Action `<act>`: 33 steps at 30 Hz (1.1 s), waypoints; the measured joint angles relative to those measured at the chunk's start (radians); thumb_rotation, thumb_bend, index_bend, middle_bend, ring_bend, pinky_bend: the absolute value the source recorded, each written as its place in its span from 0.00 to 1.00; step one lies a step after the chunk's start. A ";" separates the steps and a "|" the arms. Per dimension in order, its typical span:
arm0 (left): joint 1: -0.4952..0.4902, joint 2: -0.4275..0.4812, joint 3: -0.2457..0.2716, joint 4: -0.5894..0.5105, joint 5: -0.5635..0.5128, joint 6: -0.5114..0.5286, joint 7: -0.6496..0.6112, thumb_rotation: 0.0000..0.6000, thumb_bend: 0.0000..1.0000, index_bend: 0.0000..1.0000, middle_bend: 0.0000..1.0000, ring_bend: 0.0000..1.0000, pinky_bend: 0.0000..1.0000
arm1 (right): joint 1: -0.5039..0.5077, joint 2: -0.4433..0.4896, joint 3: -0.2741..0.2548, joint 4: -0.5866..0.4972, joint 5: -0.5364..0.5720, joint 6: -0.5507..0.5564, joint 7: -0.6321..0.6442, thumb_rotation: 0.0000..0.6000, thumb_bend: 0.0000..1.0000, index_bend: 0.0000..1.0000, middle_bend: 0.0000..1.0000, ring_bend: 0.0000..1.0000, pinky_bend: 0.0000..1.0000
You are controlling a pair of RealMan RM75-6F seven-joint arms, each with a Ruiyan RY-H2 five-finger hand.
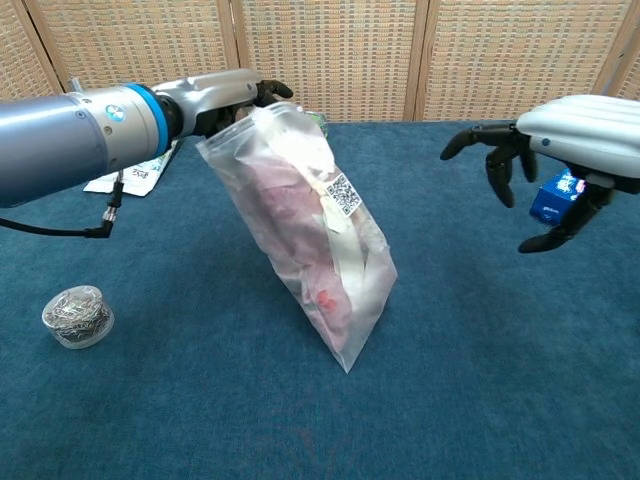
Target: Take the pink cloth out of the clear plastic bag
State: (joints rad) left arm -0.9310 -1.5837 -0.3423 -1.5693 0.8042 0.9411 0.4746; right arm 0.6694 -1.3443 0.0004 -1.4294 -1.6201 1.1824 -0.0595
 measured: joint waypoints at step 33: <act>-0.150 -0.098 -0.124 -0.120 -0.417 0.237 0.167 1.00 0.57 0.77 0.00 0.00 0.00 | 0.196 -0.139 -0.082 0.132 -0.452 -0.126 -0.309 1.00 0.33 0.44 0.77 0.60 0.63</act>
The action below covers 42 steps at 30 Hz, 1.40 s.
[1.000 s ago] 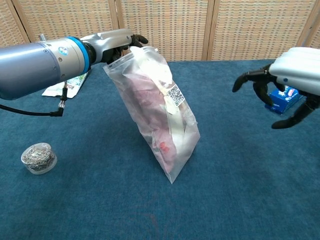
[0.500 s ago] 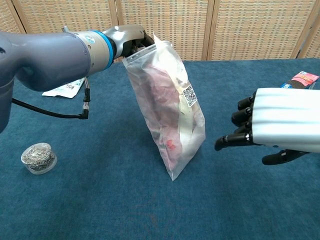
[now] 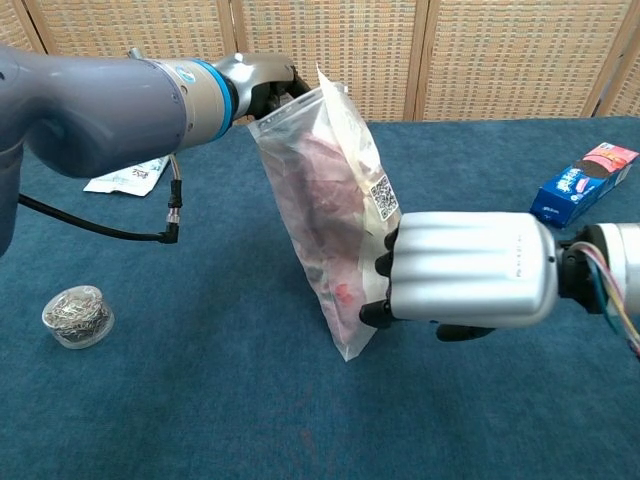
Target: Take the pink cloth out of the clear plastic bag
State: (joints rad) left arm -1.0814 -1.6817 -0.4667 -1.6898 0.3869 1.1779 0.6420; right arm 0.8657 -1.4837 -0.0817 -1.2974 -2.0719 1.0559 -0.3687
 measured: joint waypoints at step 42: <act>0.001 0.029 0.038 0.007 0.002 -0.028 -0.059 1.00 0.57 0.77 0.00 0.00 0.00 | 0.059 -0.241 0.044 0.148 0.132 -0.125 -0.183 1.00 0.38 0.44 0.77 0.60 0.63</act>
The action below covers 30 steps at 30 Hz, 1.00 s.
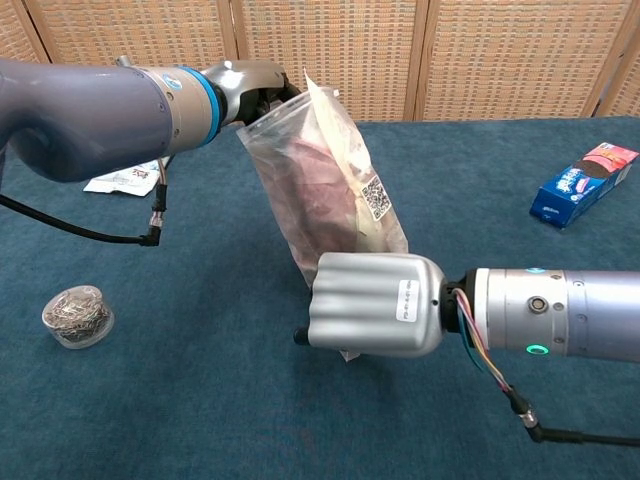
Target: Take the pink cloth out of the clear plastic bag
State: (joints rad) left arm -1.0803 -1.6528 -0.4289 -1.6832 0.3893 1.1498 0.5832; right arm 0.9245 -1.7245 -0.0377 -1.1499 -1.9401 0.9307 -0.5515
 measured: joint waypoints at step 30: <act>0.004 0.051 0.011 -0.027 -0.026 -0.029 -0.027 1.00 0.57 0.77 0.00 0.00 0.00 | 0.010 -0.063 -0.005 0.077 0.061 -0.023 -0.061 1.00 0.38 0.54 0.78 0.62 0.65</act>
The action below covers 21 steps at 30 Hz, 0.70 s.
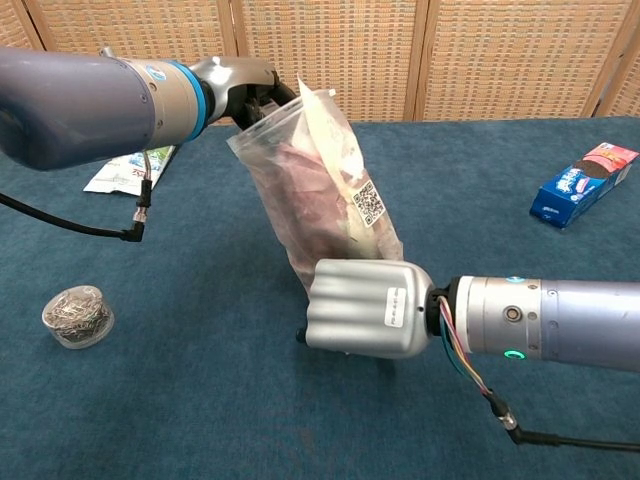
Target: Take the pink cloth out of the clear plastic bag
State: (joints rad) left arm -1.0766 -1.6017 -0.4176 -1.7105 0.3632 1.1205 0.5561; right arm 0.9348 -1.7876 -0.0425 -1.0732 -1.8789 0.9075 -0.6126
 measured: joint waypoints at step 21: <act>0.004 0.010 0.007 0.004 0.020 -0.001 -0.034 1.00 0.57 0.77 0.00 0.00 0.00 | -0.011 -0.006 -0.034 0.048 -0.024 0.083 0.043 1.00 0.53 0.73 0.81 0.65 0.66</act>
State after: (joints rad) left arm -1.0721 -1.5913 -0.4107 -1.7065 0.3836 1.1199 0.5223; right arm 0.9241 -1.7939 -0.0765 -1.0253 -1.9029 0.9906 -0.5691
